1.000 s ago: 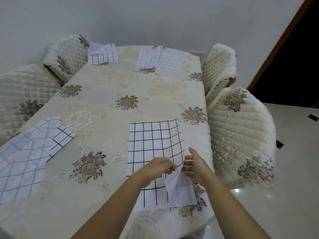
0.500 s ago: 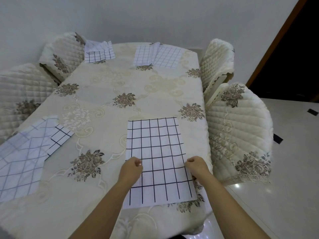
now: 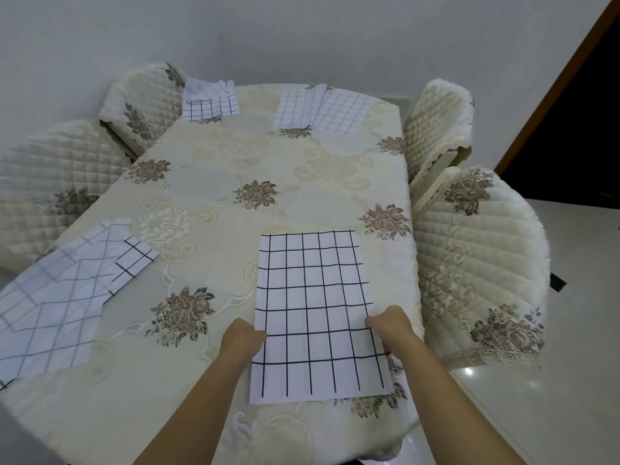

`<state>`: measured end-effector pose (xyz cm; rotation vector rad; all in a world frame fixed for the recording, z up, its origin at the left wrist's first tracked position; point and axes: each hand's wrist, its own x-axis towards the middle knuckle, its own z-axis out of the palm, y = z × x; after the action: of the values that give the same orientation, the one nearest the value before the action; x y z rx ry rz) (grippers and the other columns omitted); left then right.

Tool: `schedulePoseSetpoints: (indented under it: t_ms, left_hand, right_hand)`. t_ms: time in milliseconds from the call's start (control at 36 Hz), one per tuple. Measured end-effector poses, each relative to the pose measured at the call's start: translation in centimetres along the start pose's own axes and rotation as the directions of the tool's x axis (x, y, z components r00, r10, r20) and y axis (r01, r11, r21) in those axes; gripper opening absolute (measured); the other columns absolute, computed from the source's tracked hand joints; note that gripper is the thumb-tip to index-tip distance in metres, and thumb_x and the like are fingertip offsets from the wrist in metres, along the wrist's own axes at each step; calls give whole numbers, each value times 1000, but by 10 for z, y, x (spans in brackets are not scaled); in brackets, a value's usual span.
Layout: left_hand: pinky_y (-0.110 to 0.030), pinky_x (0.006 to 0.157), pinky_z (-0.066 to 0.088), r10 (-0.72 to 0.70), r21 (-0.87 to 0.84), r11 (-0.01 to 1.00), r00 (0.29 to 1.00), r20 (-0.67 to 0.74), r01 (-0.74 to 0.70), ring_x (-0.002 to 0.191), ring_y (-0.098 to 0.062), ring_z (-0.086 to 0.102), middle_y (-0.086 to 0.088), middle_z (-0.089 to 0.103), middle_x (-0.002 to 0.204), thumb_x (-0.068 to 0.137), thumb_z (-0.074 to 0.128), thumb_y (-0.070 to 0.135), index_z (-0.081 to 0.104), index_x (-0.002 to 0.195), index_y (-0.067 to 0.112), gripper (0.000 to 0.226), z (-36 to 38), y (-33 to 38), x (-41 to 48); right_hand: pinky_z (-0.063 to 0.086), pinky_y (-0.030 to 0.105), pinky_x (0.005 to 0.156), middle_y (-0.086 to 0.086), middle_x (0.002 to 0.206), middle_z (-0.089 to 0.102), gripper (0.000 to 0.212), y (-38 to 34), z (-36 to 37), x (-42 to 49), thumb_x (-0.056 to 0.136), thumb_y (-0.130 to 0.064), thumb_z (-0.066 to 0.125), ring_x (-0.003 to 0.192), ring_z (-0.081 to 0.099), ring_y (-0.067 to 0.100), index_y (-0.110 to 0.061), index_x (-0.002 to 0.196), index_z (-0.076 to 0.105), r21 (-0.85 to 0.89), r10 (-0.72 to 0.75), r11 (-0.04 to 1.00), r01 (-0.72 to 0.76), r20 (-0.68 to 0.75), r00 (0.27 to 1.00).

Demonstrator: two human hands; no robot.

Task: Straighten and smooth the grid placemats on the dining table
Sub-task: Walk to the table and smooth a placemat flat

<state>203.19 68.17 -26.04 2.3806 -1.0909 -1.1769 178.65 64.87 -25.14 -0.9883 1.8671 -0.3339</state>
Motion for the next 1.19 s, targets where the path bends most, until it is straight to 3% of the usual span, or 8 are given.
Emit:
schedulePoseSetpoints:
  t_ms: [111,250,389,500,639,750,972,1194]
  left_hand:
    - [-22,47,17,4,69,998,1000,27,-6,47,-13,25,0,25,52,79,48,-2,26,52,16,40,-1,-4,4]
    - [-22,48,24,43,106,993,999,31,-46,52,-15,35,-2,35,55,80,47,-6,33,51,12,37,-2,-12,10]
    - [-24,55,26,60,5,998,998,27,-60,57,-16,35,-5,37,58,83,51,-4,35,54,14,37,-5,-20,18]
    - [-28,64,33,85,-59,995,996,38,-83,66,-18,43,-10,48,69,84,47,-3,48,65,11,23,-9,-22,21]
    - [-35,85,47,97,-68,993,995,4,-96,98,-28,60,-15,64,106,89,47,2,65,103,2,23,-13,-18,24]
    - [-31,96,38,111,-92,989,993,-32,-114,118,-28,51,-14,57,128,92,47,2,57,123,-2,32,-12,-7,22]
    - [-30,83,40,158,-116,979,985,-66,-165,101,-25,55,-11,61,111,95,47,17,58,118,3,29,-16,-1,26]
    - [-26,56,33,223,-107,968,974,-31,-225,65,-15,42,1,45,71,89,51,12,51,99,12,11,-15,-14,18]
  right_hand:
    - [38,25,63,3,66,39,29,-6,4,-4,85,-11,60,74,48,21,-8,66,39,-88,21,996,-18,33,999]
    - [37,25,60,4,65,38,28,-8,6,-2,85,-10,60,64,43,19,-6,65,41,-44,50,998,-47,61,997]
    - [37,29,76,12,96,45,31,-12,2,-3,88,-14,60,92,49,28,5,107,48,50,51,997,-55,91,995]
    - [37,26,65,5,74,42,23,-13,3,1,87,-13,59,66,43,18,-2,72,46,52,54,997,-59,89,995]
    - [34,26,70,8,89,52,9,-5,13,4,86,-4,57,81,44,20,5,87,56,52,34,998,-39,76,997]
    - [24,25,51,2,59,29,41,1,15,5,82,3,52,55,32,16,-15,54,28,33,-7,999,7,10,1000]
    - [15,26,51,1,57,23,44,-3,17,11,80,7,49,51,22,16,-18,53,25,152,-53,987,56,-24,998]
    - [32,26,58,5,64,37,33,4,11,17,83,-7,60,61,40,20,-9,59,39,134,3,991,-15,91,996]
